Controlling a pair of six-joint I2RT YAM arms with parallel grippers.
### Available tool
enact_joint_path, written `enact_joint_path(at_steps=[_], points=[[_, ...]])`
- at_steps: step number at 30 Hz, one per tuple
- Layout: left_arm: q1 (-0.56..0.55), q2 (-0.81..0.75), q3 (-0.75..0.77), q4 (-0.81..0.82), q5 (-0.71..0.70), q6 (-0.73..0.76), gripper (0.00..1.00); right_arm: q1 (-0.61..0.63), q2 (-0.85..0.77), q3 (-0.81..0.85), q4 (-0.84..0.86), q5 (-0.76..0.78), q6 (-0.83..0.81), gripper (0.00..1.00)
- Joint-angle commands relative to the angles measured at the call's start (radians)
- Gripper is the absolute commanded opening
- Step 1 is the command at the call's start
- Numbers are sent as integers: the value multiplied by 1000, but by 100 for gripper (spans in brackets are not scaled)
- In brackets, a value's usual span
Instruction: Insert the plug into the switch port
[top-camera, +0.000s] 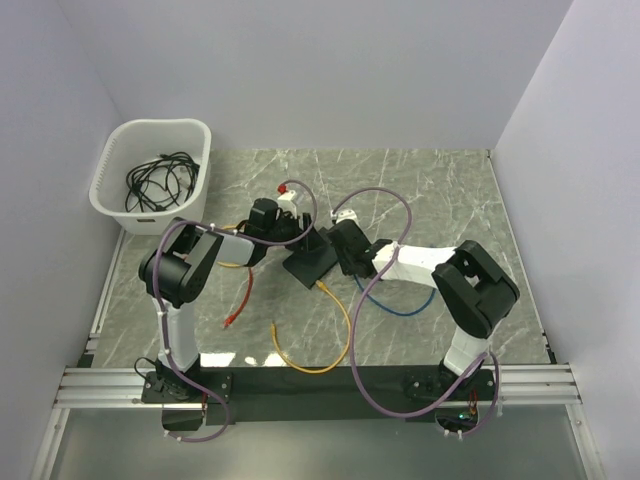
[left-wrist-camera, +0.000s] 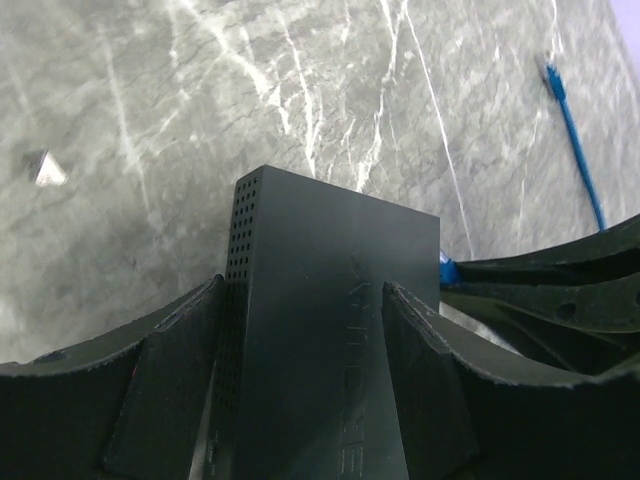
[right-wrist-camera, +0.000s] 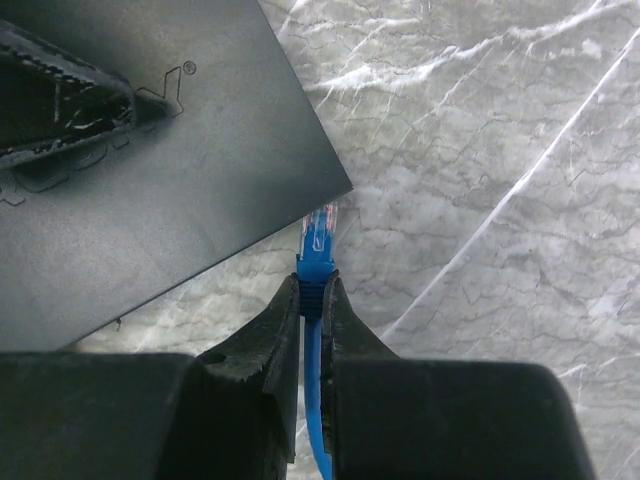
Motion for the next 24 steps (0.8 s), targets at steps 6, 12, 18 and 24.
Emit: enact_joint_path(at_steps=[6,12,18,24], points=[[-22,73,132,-160,161,163,70,0,-104,-79,180,-109,-81,0],[-22,94,211,-257,195,221,70,12,-120,-110,218,-169,-109,0],[-22,96,169,-227,226,226,70,14,-98,-99,214,-164,-109,0],[-24,119,175,-231,244,229,69,14,-100,-94,220,-172,-113,0]])
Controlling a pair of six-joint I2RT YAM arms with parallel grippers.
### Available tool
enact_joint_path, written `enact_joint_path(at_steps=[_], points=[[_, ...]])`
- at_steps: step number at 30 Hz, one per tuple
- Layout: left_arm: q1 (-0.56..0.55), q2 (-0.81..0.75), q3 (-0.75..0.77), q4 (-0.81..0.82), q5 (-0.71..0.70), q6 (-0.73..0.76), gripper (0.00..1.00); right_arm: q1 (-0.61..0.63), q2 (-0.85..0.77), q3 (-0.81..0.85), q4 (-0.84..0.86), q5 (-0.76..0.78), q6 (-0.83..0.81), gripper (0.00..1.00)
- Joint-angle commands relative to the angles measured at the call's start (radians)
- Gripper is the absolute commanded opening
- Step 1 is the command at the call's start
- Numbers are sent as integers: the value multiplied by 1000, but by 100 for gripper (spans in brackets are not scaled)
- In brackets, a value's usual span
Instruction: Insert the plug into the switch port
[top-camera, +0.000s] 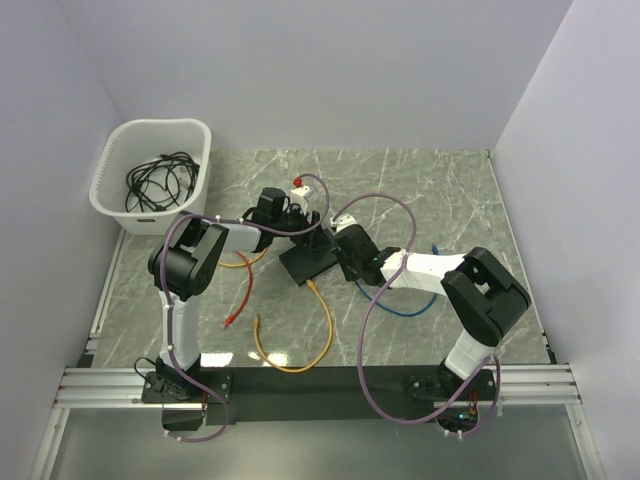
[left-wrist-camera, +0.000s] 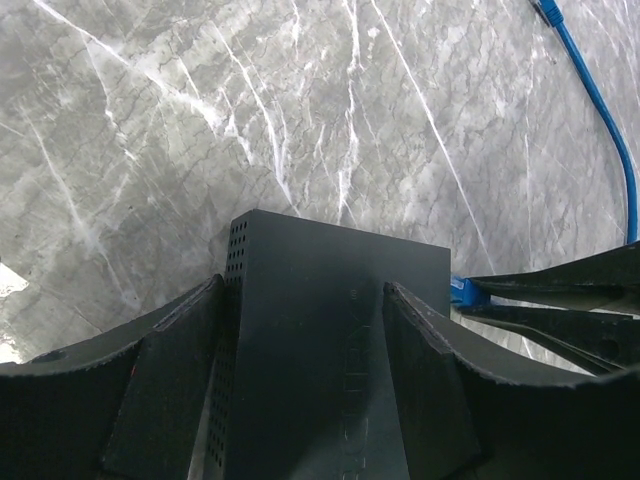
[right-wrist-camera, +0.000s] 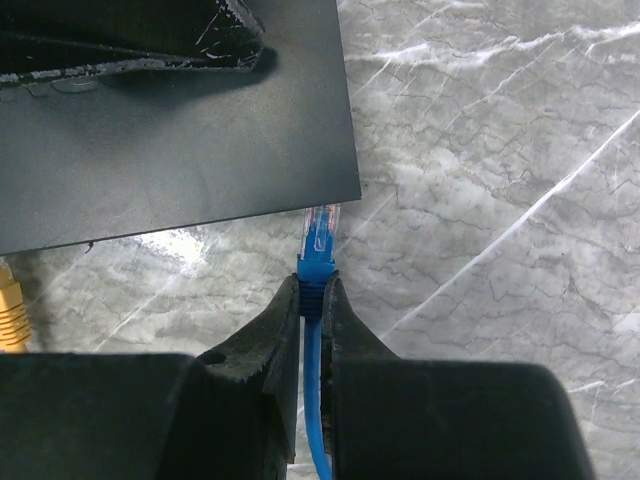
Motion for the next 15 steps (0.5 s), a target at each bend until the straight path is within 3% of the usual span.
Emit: enact_joint_path(at_steps=[1,15], points=[[-23,36,-12,-33,109,3,69,19,-27,20,110,-58,-13,0],[-32,43,-17,-56,190,49,69,57,-30,81,107,-39,-78,0]])
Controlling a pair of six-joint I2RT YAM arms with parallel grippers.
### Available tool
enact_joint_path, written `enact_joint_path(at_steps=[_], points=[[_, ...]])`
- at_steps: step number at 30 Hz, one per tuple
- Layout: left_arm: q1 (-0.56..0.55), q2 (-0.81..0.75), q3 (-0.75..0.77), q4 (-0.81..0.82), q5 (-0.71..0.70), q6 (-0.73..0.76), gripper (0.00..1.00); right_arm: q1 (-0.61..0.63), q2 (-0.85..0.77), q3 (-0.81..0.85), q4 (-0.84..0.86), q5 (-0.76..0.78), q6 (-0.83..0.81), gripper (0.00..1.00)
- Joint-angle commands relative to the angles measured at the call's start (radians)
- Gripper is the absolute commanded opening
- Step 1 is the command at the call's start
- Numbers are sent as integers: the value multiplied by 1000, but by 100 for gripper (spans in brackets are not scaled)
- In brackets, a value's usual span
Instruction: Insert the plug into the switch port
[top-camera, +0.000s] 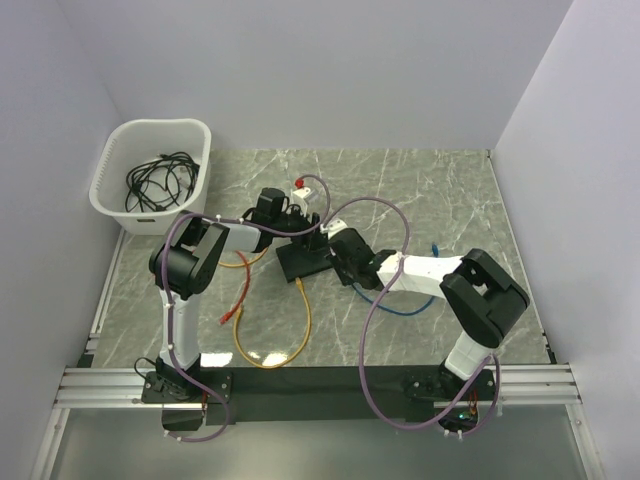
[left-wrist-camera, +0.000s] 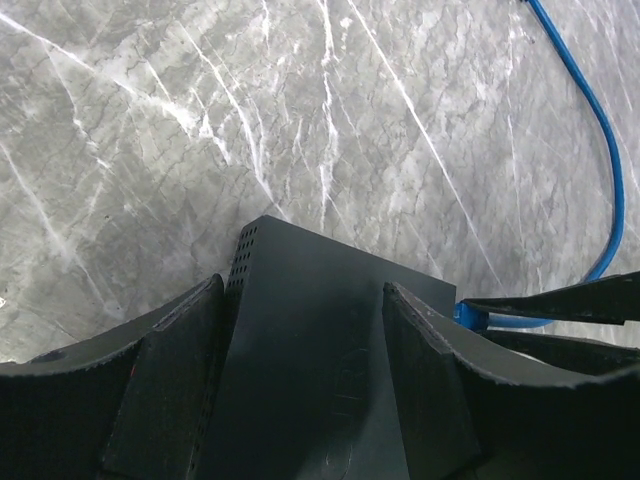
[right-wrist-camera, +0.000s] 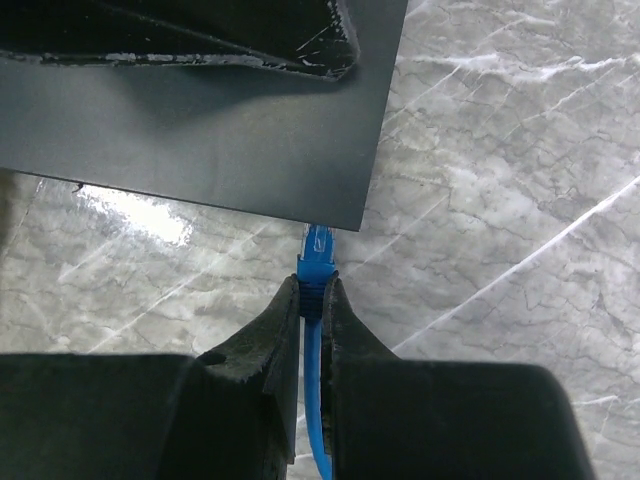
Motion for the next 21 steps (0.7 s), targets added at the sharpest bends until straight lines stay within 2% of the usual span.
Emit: enact_joint_path(at_steps=[1,11,21], points=[[-38,28,-20,-77,119,13,69,15,-9,83,109,-7,-14,0],[-40,-2,-92,-59,61,-24,69,13,52,111,101,63,25,0],[-46,-38,-144,-62,15,-105,66,9,5,58,155,72,19,0]])
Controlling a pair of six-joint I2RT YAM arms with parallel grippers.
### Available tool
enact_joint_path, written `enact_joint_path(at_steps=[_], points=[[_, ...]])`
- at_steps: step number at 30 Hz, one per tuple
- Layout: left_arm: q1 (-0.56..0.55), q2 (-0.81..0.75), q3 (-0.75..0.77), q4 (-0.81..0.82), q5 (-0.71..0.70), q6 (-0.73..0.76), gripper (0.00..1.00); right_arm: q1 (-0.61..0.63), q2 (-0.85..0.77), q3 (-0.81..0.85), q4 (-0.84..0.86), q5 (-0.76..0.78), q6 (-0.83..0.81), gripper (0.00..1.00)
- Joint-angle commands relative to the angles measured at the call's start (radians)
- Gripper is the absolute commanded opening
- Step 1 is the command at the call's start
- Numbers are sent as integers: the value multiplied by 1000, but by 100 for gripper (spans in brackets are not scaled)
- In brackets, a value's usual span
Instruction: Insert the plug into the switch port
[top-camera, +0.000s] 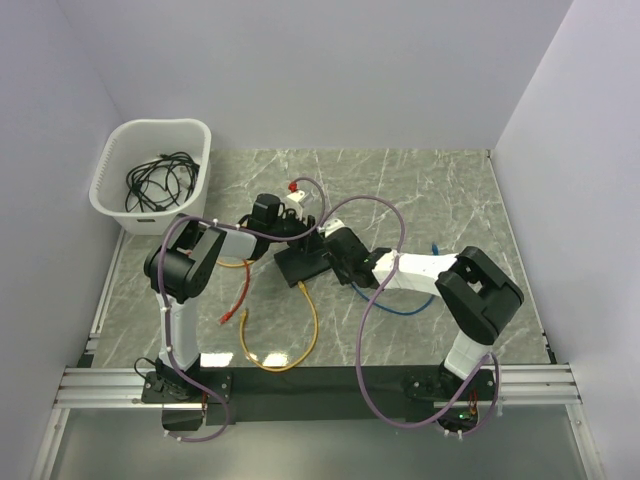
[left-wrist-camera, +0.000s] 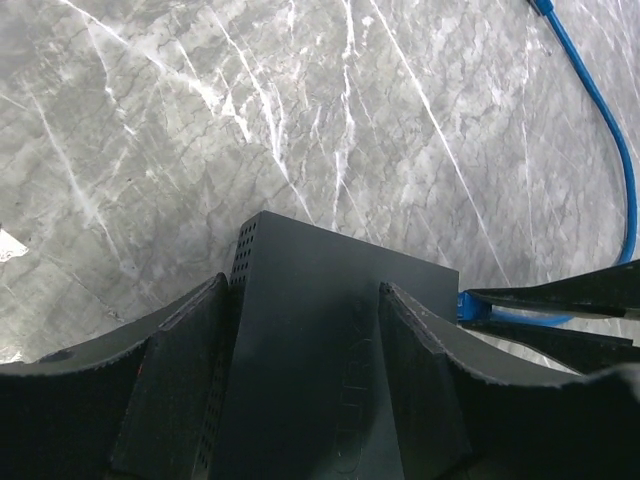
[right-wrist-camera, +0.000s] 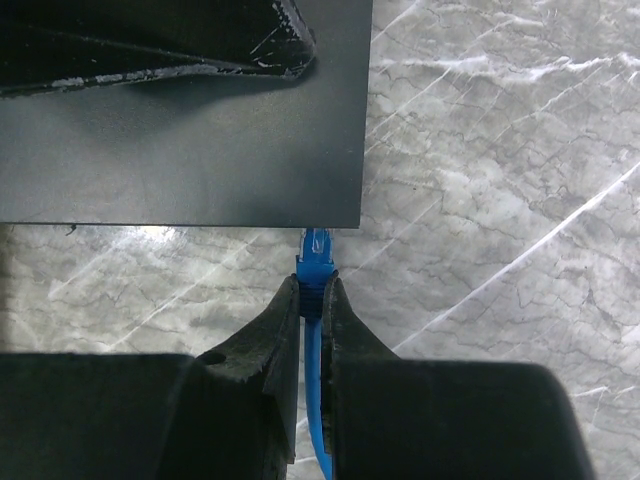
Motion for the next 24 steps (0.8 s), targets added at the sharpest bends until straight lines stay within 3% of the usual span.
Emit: enact_joint_path(at_steps=[1,7,22,24], points=[[-49,5,-49,-157,72,-68,66,-3,-36,7,217,11,-6,0],[-56,9,-48,-154,84,-68,61,-17,-99,-54,301,-63,-53,0],[-77,-4,-69,-130,132,-70,22,-31,-89,-78,341,-91,-50,0],[-82,-6,-80,-111,153,-78,22,-32,-90,-81,343,-91,-52,0]])
